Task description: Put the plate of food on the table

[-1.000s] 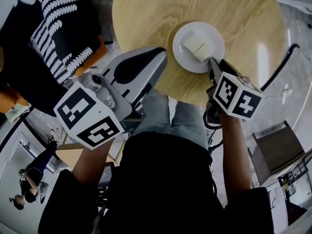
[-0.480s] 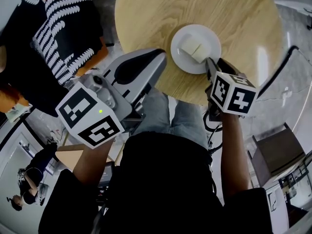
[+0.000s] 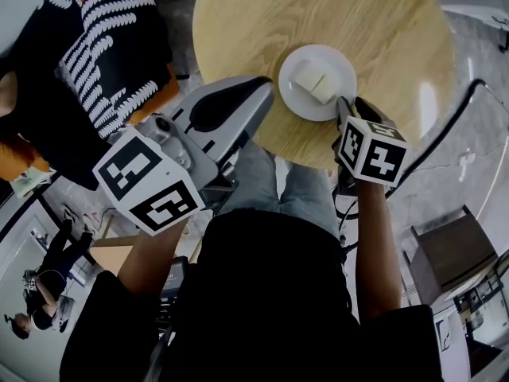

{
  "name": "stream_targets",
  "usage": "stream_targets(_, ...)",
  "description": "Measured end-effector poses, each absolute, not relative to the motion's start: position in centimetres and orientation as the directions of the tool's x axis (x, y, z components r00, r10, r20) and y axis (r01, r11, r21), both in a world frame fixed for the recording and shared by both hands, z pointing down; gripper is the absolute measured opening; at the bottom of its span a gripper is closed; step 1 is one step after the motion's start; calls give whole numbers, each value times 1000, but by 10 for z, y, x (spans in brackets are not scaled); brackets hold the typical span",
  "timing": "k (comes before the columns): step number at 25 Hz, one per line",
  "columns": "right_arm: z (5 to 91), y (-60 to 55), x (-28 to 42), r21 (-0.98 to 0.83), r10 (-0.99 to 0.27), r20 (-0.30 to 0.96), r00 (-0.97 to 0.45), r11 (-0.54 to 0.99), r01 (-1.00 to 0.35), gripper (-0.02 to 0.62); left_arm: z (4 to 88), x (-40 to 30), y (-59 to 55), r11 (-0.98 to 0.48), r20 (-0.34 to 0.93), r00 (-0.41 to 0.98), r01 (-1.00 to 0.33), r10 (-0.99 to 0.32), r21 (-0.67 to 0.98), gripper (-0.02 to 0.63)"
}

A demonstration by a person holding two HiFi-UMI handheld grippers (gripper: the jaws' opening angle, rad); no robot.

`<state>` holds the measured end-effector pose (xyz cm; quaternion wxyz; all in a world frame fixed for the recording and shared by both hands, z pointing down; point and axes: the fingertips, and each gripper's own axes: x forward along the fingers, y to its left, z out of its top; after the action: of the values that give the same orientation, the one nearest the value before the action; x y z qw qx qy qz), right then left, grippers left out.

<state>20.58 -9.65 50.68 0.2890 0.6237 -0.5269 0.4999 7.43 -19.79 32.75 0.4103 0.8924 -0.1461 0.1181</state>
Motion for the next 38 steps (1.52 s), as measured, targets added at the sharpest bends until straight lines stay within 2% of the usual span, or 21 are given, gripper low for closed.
stream_targets(8, 482, -98, 221, -148, -424, 906, -17, -280, -948, 143, 307, 74, -199, -653, 329, 926, -366, -186, 663, 6)
stream_targets(23, 380, -96, 239, -199, -672, 740, 7, -229, -953, 140, 238, 70, -159, -724, 264, 925, -379, -274, 576, 6)
stream_targets(31, 323, -73, 248, -172, -769, 638, 34, -185, -968, 79, 195, 73, -133, -763, 202, 923, -385, -328, 519, 6)
stream_targets(34, 303, -65, 251, -174, -812, 583, 34, -166, -971, 15, 180, 73, -123, -775, 181, 918, -394, -352, 494, 6)
stream_targets(38, 283, -47, 254, -151, -836, 548, 17, -118, -981, 9, 163, 74, -107, -787, 154, 913, -404, -378, 466, 6)
